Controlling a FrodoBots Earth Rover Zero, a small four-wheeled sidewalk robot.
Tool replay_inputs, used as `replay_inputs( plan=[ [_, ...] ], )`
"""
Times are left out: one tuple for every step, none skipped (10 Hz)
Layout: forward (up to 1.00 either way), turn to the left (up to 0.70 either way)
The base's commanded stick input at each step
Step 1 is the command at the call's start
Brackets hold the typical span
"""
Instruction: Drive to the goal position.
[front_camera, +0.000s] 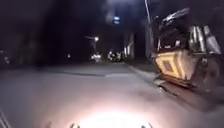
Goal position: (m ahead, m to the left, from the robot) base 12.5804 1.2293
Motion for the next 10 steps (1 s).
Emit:
replay_inputs(
  plan=[
    [0.70, 0.00],
    [0.70, 0.00],
    [0.70, 0.00],
    [0.70, 0.00],
    [0.70, 0.00],
    [0.70, 0.00],
    [0.70, 0.00],
    [0.70, 0.00],
    [0.70, 0.00],
    [0.70, 0.00]
  ],
)
